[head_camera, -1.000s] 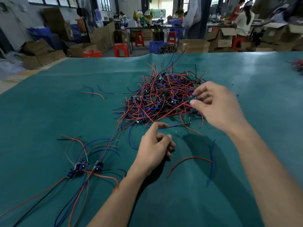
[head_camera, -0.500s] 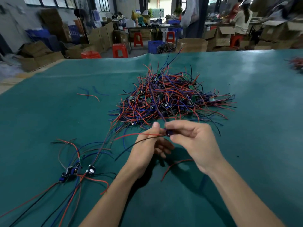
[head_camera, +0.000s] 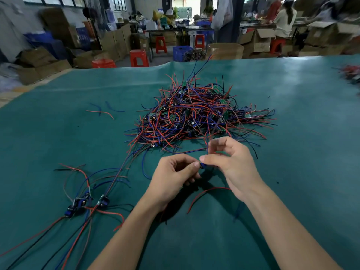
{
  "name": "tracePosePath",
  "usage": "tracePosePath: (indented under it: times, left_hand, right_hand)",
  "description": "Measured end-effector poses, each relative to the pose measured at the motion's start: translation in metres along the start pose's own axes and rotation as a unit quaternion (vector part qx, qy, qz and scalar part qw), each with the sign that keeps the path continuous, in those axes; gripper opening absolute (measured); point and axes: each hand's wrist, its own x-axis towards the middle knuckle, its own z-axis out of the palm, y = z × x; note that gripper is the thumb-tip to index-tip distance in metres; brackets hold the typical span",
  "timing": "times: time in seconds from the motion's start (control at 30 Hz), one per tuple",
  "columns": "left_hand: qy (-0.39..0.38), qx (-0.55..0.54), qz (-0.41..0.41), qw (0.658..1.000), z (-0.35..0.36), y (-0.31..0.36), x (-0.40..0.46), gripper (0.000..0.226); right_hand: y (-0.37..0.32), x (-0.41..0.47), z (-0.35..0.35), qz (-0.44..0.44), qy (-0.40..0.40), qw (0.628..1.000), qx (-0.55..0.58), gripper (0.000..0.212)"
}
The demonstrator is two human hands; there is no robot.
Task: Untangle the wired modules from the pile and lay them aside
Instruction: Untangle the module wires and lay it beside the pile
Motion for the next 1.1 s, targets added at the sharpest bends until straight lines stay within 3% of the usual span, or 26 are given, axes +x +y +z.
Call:
tracePosePath:
  times: [0.1,0.2,0.27,0.43,0.6,0.73,0.8,0.87,0.93,1.0,1.1]
  left_hand:
    - [0.014,-0.010,0.006,1.000,-0.001,0.001,0.000,0.016]
    - [0.020,-0.018,0.007,1.000,-0.002,0.001,0.000,0.017]
    - [0.017,-0.019,0.004,1.000,-0.001,0.002,0.000,0.016]
    - [-0.003,-0.001,-0.014,1.000,0.000,0.005,-0.001,0.014]
    - [-0.022,0.006,-0.023,0.999,0.000,0.006,-0.002,0.012]
    - [-0.012,0.011,-0.022,1.000,-0.001,0.005,-0.002,0.014]
    - [0.018,-0.001,-0.016,1.000,-0.002,0.004,-0.001,0.015]
    - [0.047,-0.033,-0.007,0.998,-0.003,0.003,0.000,0.014]
    - [0.048,-0.067,-0.002,0.997,-0.002,0.003,0.002,0.011]
    - [0.040,-0.088,0.001,0.995,0.000,0.003,0.002,0.009]
    - [0.014,-0.068,-0.001,0.998,0.000,0.003,0.001,0.007]
  right_hand:
    - [-0.004,0.001,-0.005,0.073,-0.061,0.994,0.051,0.037]
    - [-0.008,0.000,-0.011,0.112,-0.111,0.985,0.066,0.017]
    - [-0.008,0.001,-0.013,0.091,-0.090,0.991,0.037,0.006]
    - [-0.008,0.006,-0.020,-0.021,0.033,0.998,-0.058,0.020]
    - [-0.009,0.017,-0.051,-0.142,0.183,0.955,-0.182,0.022]
    - [-0.012,0.019,-0.067,-0.173,0.316,0.924,-0.125,0.013]
    - [-0.016,0.020,-0.078,-0.159,0.398,0.902,-0.060,0.009]
    - [-0.021,0.019,-0.083,-0.126,0.425,0.895,-0.045,0.006]
    - [-0.021,0.016,-0.072,-0.094,0.341,0.932,-0.077,0.011]
    - [-0.018,0.007,-0.046,-0.080,0.178,0.972,-0.132,0.016]
    - [-0.010,-0.008,-0.006,-0.095,-0.001,0.971,-0.218,0.009]
